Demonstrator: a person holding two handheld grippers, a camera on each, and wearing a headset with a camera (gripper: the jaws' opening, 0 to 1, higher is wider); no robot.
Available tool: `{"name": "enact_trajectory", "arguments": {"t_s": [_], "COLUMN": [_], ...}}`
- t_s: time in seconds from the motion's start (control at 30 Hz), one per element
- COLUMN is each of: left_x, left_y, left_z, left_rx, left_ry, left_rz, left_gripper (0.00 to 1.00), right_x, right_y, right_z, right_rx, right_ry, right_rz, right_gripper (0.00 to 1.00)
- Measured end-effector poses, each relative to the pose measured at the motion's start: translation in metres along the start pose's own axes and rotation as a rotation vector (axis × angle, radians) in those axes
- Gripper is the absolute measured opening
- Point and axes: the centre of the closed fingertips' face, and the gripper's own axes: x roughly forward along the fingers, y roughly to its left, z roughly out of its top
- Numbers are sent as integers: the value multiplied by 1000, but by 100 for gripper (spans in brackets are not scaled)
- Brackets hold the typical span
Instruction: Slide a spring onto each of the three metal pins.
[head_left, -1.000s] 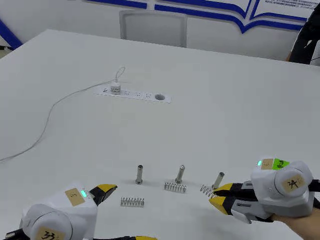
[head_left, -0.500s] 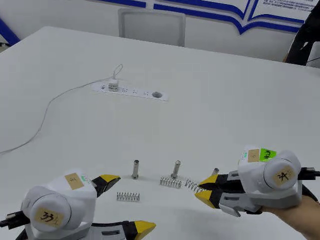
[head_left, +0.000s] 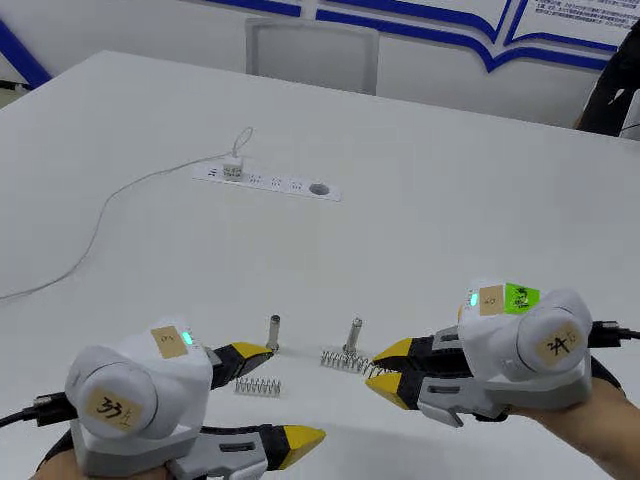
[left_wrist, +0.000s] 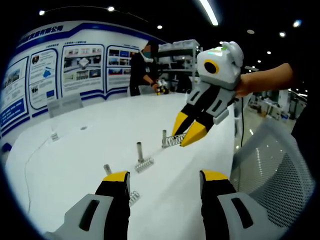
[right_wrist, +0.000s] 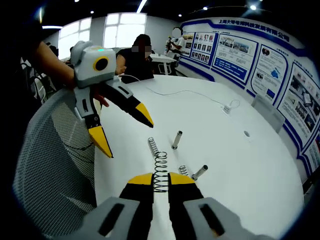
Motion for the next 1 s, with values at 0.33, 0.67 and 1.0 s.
{"name": "enact_trajectory", "arguments": {"t_s": [0.33, 0.67, 1.0], "left_x": [9, 17, 15], "left_y": [-5, -24, -30], "left_z": [13, 12, 10], "left_rx": [55, 138, 212], "left_ry": [3, 34, 70], "left_rz": [-69, -147, -192], "left_gripper": [46, 40, 30], "right_x": [-6, 0, 4], "right_y": [15, 34, 44], "right_z": [10, 14, 19], "right_rx": [-52, -147, -215], "right_ry": [-19, -3, 12], "right_rz": [36, 98, 133], "right_gripper": [11, 11, 11]}}
